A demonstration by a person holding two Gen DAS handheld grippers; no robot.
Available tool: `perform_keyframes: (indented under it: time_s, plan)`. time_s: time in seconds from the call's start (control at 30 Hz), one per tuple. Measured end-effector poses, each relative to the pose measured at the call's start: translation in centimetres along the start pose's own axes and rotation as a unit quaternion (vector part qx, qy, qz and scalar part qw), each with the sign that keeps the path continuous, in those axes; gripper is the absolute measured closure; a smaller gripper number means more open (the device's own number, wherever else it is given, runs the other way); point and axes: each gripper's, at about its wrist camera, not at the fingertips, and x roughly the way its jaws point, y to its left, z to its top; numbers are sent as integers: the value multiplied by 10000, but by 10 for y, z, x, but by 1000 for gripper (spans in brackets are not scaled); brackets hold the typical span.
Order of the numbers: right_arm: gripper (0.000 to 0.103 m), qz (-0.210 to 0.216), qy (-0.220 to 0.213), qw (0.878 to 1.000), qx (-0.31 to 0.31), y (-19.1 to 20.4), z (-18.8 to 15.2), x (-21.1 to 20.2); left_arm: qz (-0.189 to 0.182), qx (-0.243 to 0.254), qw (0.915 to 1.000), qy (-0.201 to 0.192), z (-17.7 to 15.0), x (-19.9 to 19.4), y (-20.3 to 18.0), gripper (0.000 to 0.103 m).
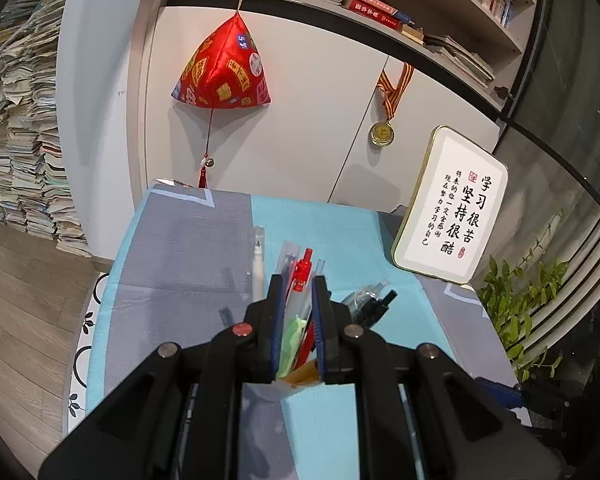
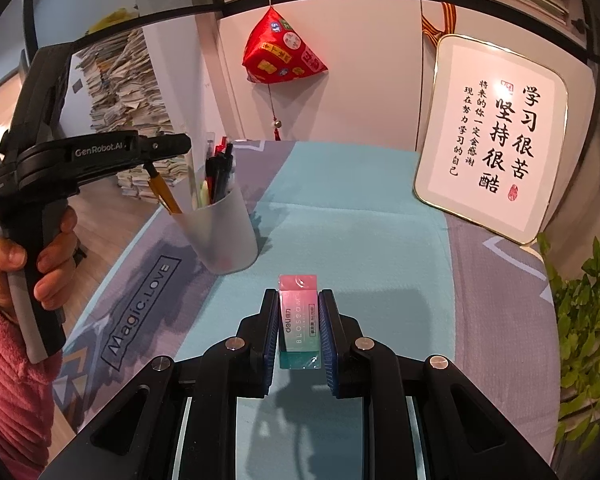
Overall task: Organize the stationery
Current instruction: 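Lower the green highlighter into the frosted cup and open the left tool, then carry the pink eraser to the frosted cup and drop it in with the right tool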
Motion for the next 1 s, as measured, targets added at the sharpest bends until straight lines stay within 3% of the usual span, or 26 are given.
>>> perform_keyframes:
  time_s: [0.1,0.23,0.43,0.63,1.0]
  plan:
    - [82,15,-60,10000,-50,5,6,-2,137,14,9998,-123,-3,-10,2,89]
    - [82,88,-173,9997,-159,14,16,-5,427,96,9984,-367,-14,-28,5,74]
    - [82,312,-331,9986,-271,31,42,-4,680,242,9962,-481,-42,-49,8,73]
    - [82,613,-415,9968,-311,51,74,8,722,101,9970,-276,-75,-58,15,73]
    - [82,883,-335,9948,-392,85,119,40,872,150,9960,-107,-95,-63,20,73]
